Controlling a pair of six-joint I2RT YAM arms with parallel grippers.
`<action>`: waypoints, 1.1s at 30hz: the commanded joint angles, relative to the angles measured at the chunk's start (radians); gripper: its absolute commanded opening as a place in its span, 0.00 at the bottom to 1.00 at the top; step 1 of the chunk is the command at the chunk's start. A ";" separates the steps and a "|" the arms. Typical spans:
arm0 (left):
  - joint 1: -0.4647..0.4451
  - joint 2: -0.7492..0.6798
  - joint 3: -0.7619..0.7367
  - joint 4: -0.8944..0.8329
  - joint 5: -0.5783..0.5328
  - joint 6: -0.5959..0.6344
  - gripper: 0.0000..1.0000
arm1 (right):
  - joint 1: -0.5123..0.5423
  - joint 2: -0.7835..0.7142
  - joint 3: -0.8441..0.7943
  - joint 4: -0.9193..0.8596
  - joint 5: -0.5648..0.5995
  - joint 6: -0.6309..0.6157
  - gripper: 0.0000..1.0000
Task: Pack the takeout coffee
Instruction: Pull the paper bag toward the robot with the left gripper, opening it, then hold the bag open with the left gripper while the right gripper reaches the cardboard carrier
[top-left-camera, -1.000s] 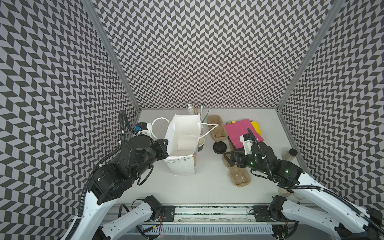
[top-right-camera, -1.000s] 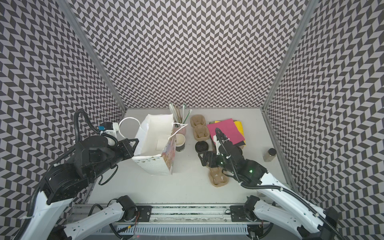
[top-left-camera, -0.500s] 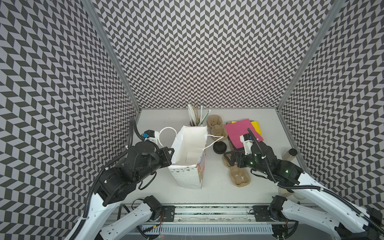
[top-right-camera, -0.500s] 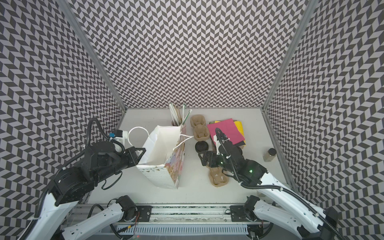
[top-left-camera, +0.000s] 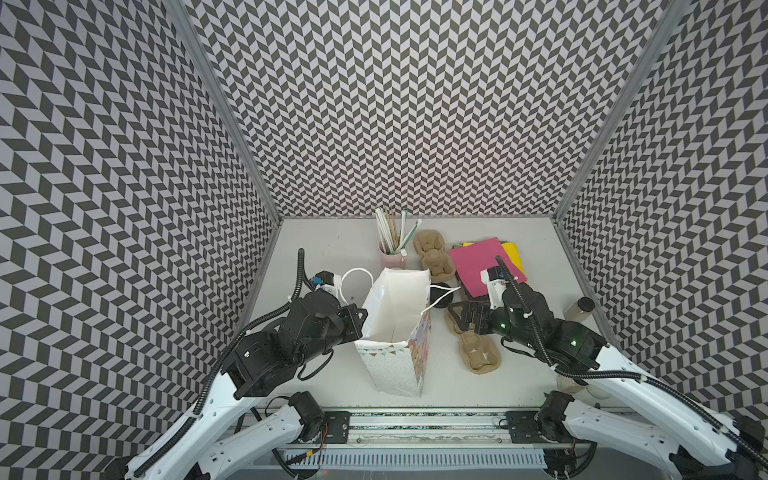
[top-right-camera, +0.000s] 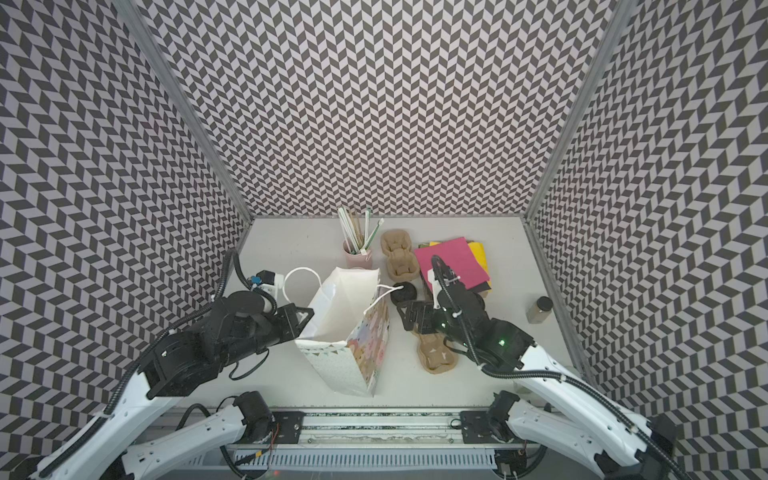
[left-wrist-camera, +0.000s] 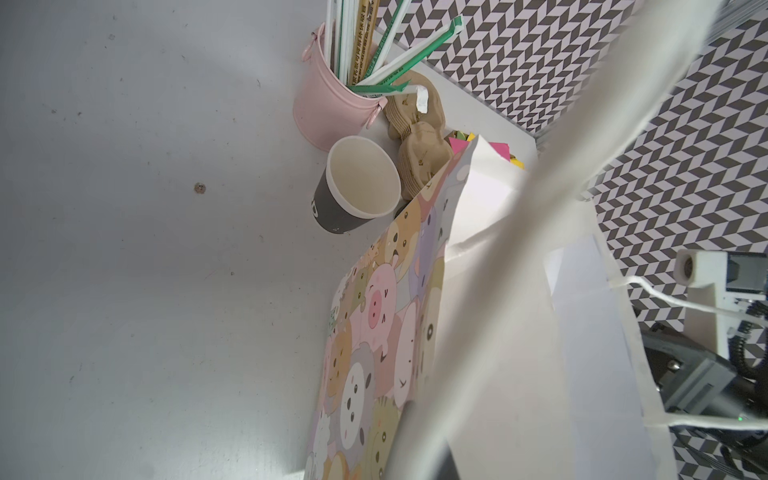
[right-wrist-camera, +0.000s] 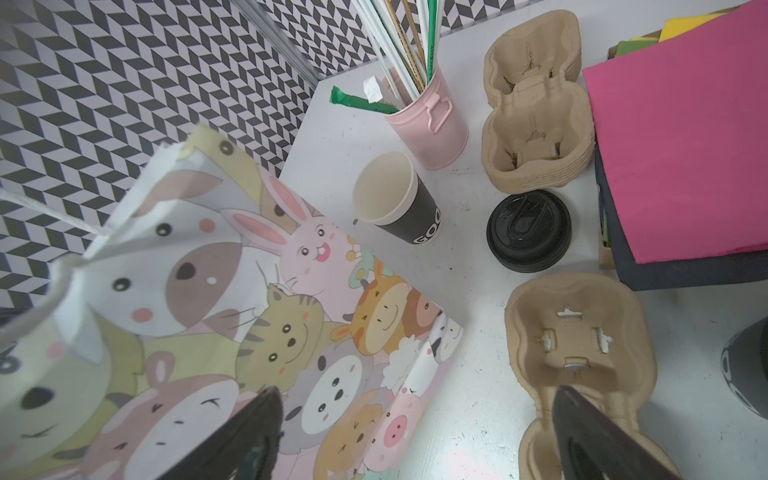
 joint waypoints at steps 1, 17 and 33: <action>-0.052 0.027 -0.020 0.077 -0.074 -0.057 0.00 | 0.003 0.027 -0.024 0.084 -0.011 0.006 0.99; -0.190 0.120 -0.056 0.191 -0.279 -0.149 0.07 | -0.001 0.173 -0.049 0.233 0.022 -0.005 0.99; -0.196 0.091 -0.142 0.313 -0.265 -0.212 0.14 | -0.107 0.335 0.120 0.156 0.040 -0.108 0.99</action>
